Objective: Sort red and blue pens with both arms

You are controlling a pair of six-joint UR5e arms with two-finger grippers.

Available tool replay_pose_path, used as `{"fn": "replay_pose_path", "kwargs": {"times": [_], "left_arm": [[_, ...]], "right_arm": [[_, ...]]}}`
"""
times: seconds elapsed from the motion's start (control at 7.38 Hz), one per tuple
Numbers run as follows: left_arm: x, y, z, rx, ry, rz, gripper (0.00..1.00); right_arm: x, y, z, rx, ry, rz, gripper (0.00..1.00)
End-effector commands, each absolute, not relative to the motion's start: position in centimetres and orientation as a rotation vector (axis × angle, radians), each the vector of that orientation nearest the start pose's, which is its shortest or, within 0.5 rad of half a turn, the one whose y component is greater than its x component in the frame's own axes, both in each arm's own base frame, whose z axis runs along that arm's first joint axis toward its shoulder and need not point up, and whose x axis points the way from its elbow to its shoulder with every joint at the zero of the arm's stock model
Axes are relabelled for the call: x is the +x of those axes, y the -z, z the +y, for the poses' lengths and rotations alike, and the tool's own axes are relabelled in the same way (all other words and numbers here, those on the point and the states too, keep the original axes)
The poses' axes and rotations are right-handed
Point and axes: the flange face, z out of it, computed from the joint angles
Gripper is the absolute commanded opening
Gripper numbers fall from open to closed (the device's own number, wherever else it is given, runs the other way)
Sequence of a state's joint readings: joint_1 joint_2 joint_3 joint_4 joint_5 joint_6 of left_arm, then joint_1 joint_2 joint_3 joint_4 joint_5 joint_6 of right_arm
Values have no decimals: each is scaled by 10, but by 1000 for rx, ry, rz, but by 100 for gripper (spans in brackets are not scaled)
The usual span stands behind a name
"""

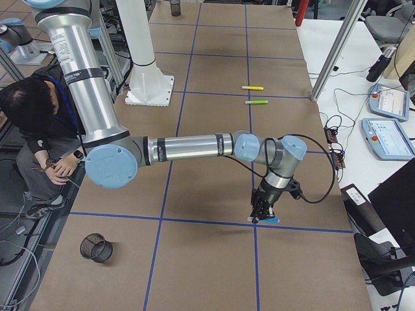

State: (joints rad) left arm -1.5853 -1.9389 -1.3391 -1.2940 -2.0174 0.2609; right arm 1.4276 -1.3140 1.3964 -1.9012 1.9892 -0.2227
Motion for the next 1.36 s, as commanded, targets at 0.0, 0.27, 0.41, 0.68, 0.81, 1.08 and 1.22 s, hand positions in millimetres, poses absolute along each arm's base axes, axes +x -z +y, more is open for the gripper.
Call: {"fn": "replay_pose_path", "kwargs": {"times": [0.0,0.27,0.41,0.68,0.81,1.08,1.22], "left_arm": [[-117,-655,-532,-178,-142,521,0],[-125,-689,-448,-319,-54,597,0],[-128,-691,-406,-339,-9,641,0],[-132,-715,-346,-447,78,700,0],[-135,-707,-312,-486,122,723,0],[-131,-702,-232,-609,210,761,0],[-144,-698,-212,-707,318,808,0]], "right_arm": [[35,-668,-473,-338,263,-500,0],[56,-640,-384,-415,269,-544,0],[72,-643,-367,-473,292,-590,0],[81,-646,-349,-553,216,-694,0],[86,-655,-336,-564,223,-711,0],[94,-661,-310,-678,157,-756,0],[99,-659,-297,-738,122,-786,0]]}}
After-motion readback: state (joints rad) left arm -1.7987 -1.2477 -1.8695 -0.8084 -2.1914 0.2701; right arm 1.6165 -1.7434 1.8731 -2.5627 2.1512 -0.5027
